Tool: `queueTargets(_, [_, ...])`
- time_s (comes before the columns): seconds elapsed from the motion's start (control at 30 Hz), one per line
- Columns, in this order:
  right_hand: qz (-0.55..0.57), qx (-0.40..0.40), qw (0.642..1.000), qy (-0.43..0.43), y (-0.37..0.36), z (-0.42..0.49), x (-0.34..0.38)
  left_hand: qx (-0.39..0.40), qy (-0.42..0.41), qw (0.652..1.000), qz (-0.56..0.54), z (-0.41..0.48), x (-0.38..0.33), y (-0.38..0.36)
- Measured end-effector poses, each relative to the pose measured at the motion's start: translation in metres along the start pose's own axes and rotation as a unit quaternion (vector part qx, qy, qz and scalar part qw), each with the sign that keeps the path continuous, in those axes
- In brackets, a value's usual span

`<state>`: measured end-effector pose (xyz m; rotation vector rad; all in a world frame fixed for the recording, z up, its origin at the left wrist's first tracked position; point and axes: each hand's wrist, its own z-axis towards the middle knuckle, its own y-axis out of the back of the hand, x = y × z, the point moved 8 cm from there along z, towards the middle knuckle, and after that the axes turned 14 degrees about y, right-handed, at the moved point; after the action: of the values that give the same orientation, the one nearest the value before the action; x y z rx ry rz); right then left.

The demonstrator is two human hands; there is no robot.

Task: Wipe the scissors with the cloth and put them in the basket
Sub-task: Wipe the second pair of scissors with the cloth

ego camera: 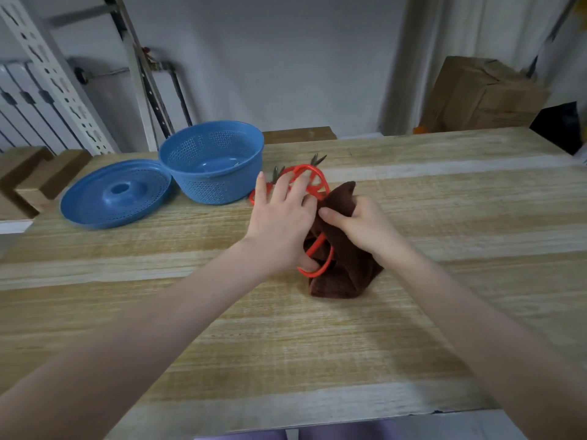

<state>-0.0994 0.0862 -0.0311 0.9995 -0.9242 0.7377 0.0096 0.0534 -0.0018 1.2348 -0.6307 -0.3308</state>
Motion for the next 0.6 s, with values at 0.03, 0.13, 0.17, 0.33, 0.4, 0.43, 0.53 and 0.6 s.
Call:
queueTargets(0.03, [0.008,0.005,1.0,-0.012,0.0,-0.002,-0.005,0.004,0.0,1.0,-0.007,-0.001,0.001,-0.002])
queueTargets(0.13, [0.008,0.045,0.999,-0.029,0.001,-0.005,-0.016,0.007,0.004,1.0,-0.014,-0.003,0.003,-0.005])
queueTargets(0.17, [0.015,0.056,0.998,-0.026,0.002,-0.007,-0.017,0.008,0.004,1.0,-0.012,-0.003,0.002,-0.005])
queueTargets(0.33, [0.122,0.075,0.989,-0.039,0.003,-0.011,-0.014,0.013,-0.004,1.0,0.009,-0.001,-0.004,0.001])
queueTargets(0.4, [0.101,0.027,0.994,-0.035,0.006,-0.01,-0.012,0.008,-0.019,0.999,0.025,-0.001,-0.01,0.005])
queueTargets(0.43, [0.085,-0.008,0.996,-0.029,0.008,-0.01,-0.011,0.007,-0.027,0.999,0.031,-0.001,-0.013,0.006])
queueTargets(0.53, [0.037,-0.073,0.997,0.003,0.01,-0.012,-0.007,0.01,-0.026,0.999,0.029,-0.002,-0.013,0.006])
queueTargets(0.6, [0.036,-0.083,0.996,0.008,0.009,-0.014,-0.007,0.016,-0.021,1.0,0.016,-0.003,-0.01,0.004])
